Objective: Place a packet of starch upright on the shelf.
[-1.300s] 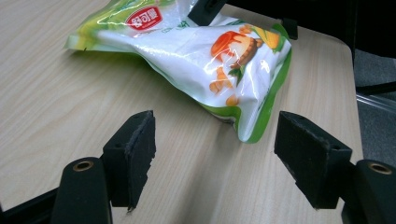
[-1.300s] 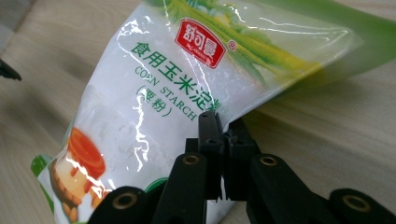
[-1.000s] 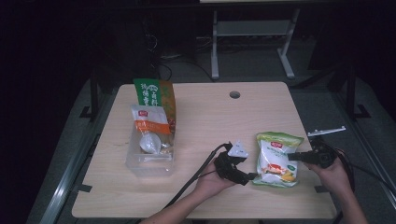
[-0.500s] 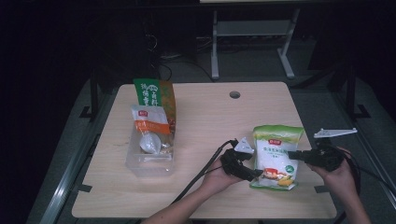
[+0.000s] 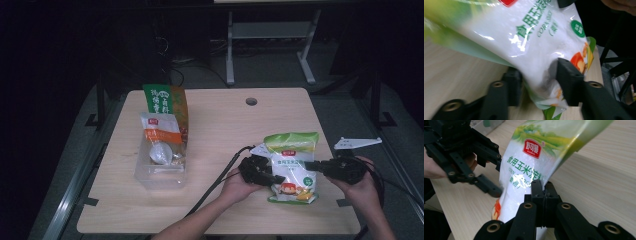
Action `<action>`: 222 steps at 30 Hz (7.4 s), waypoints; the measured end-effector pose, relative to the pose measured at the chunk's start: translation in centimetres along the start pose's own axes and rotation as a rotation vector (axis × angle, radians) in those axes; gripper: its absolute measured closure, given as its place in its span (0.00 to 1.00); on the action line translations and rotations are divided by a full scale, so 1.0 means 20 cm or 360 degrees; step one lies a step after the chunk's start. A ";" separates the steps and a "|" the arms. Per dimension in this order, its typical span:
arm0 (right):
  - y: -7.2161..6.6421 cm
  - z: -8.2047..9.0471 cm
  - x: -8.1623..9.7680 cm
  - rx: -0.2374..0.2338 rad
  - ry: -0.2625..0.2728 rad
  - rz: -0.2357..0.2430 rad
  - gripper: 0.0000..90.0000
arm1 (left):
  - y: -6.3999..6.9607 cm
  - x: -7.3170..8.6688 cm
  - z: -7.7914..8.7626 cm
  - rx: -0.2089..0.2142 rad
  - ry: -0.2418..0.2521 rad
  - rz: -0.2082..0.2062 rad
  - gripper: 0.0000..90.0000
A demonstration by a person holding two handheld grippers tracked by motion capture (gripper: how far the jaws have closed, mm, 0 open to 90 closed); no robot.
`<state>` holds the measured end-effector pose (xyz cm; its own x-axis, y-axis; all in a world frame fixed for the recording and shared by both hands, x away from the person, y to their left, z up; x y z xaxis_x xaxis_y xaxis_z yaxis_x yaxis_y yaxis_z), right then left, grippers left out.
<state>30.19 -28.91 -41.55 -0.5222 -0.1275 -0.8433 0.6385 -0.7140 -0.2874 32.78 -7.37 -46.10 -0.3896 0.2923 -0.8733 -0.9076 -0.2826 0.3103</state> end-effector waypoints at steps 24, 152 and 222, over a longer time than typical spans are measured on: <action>0.01 -0.09 0.01 -0.0093 0.0027 -0.0012 0.83 | 0.00 -0.06 0.05 -0.0247 0.0006 -0.0385 0.91; -0.78 -0.80 -0.77 -0.0378 -0.0019 0.0355 0.99 | 0.25 0.38 0.77 -0.0204 0.0040 -0.0377 0.34; -1.34 -1.41 -0.76 -0.0766 -0.0100 0.0405 0.99 | 0.24 0.44 0.91 -0.0246 0.0084 -0.0317 0.34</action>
<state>37.04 11.49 -33.80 -0.3411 -0.3065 -0.8887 0.9279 -0.2613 -0.2660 22.21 10.39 -45.41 -0.1932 0.3095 -0.9311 -0.9294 -0.3618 0.0726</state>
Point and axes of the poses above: each handheld gripper's, and its own axes: z roughly backward along the jaws, x roughly out of its underside, y roughly to its right, the point moved 4 cm from there along -z, roughly forward along the jaws, and after that the axes turned 12 degrees about y, right-handed, at the moved point
